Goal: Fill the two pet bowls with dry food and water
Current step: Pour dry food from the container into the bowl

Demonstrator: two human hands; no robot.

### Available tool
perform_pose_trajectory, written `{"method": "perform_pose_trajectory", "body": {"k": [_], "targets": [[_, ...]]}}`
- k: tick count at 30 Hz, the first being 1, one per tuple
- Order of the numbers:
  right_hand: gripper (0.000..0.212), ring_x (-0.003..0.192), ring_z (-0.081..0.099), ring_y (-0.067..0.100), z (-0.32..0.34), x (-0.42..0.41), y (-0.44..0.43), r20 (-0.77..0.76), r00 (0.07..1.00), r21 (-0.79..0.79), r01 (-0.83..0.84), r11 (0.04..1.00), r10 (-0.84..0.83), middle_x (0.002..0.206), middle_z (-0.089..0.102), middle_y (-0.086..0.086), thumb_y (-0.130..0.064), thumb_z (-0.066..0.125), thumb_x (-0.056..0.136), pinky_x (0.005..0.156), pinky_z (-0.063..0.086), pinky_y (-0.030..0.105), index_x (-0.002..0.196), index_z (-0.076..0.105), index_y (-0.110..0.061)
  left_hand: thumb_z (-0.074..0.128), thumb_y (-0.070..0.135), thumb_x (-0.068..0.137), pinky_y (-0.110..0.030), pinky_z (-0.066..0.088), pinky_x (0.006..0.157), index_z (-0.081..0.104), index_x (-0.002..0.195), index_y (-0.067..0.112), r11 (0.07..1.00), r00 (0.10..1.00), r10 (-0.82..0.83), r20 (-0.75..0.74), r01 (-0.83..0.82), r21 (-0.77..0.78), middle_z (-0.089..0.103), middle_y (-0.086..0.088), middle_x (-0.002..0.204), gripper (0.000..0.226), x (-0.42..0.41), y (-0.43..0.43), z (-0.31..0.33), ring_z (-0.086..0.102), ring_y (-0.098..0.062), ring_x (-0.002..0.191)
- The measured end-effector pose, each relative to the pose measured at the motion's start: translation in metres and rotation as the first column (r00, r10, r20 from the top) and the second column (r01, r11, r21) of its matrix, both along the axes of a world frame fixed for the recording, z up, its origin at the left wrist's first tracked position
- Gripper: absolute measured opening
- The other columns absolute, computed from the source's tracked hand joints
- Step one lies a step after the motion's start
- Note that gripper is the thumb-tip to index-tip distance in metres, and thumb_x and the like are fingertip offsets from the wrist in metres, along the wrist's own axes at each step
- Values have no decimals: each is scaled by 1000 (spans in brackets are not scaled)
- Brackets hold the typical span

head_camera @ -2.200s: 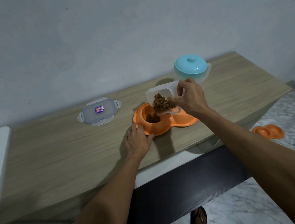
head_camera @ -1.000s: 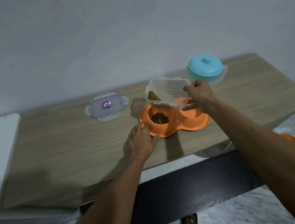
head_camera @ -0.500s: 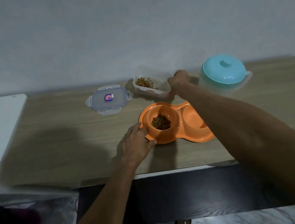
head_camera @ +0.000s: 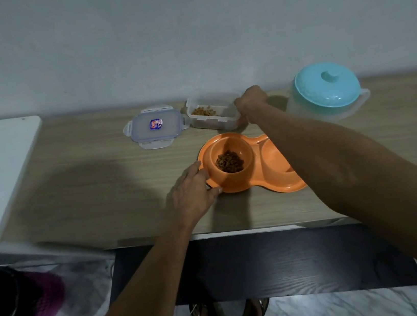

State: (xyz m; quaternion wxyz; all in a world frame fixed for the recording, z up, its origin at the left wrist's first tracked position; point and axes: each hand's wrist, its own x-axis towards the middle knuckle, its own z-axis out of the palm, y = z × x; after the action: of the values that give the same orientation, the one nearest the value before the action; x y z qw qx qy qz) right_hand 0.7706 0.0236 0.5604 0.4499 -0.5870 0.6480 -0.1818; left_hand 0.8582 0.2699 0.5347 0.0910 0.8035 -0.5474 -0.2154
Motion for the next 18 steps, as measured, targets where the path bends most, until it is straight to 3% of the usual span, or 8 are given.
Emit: {"method": "perform_pose_trajectory", "body": {"k": [3, 7, 10, 13, 16, 18], "targets": [[26, 88, 72, 26, 2, -1, 6, -166, 986, -78, 13, 997, -26, 91, 73, 11, -31, 63, 92, 67, 59, 30, 77, 58, -11, 67, 47, 85, -45, 38, 110, 58, 122, 23, 1000, 1000, -14, 13, 14, 5, 28, 5, 160, 45, 1, 0, -1, 33, -20, 144], [35, 84, 68, 29, 15, -8, 20, -169, 983, -155, 48, 987, -74, 98, 73, 16, -37, 63, 92, 57, 50, 28, 81, 64, -4, 63, 48, 87, -47, 39, 110, 55, 127, 24, 999, 999, -44, 26, 44, 13, 28, 2, 159, 48, 2, 1, -5, 33, -23, 144], [39, 81, 73, 35, 34, -22, 32, -134, 988, -203, 43, 978, -71, 90, 73, 19, -34, 56, 95, 74, 59, 35, 95, 70, 1, 59, 45, 91, -44, 37, 112, 52, 133, 20, 998, 998, -58, 19, 57, 13, 27, 0, 159, 49, 0, 4, -2, 33, -24, 144], [37, 86, 70, 41, 65, -42, 38, -110, 988, -322, 66, 944, -107, 86, 73, 21, -33, 54, 91, 83, 58, 47, 88, 72, -1, 58, 41, 93, -41, 38, 110, 49, 134, 15, 998, 998, -67, 5, 67, -11, 32, -5, 155, 49, -5, 9, 3, 36, -24, 141], [35, 87, 67, 43, 90, -71, 34, -30, 985, -405, 146, 902, -173, 77, 70, 19, -32, 53, 85, 79, 57, 54, 76, 70, -3, 59, 43, 91, -36, 42, 101, 38, 137, 11, 989, 999, -36, -9, 34, -145, 37, -11, 145, 60, -12, 13, 10, 43, -27, 131], [38, 88, 66, 43, 101, -93, 30, 0, 973, -446, 207, 871, -231, 77, 70, 19, -36, 49, 78, 79, 57, 54, 74, 70, -5, 56, 47, 91, -36, 38, 106, 29, 145, 8, 977, 998, -40, 50, 49, -207, 32, -15, 149, 71, -19, 13, 16, 40, -29, 135]]}}
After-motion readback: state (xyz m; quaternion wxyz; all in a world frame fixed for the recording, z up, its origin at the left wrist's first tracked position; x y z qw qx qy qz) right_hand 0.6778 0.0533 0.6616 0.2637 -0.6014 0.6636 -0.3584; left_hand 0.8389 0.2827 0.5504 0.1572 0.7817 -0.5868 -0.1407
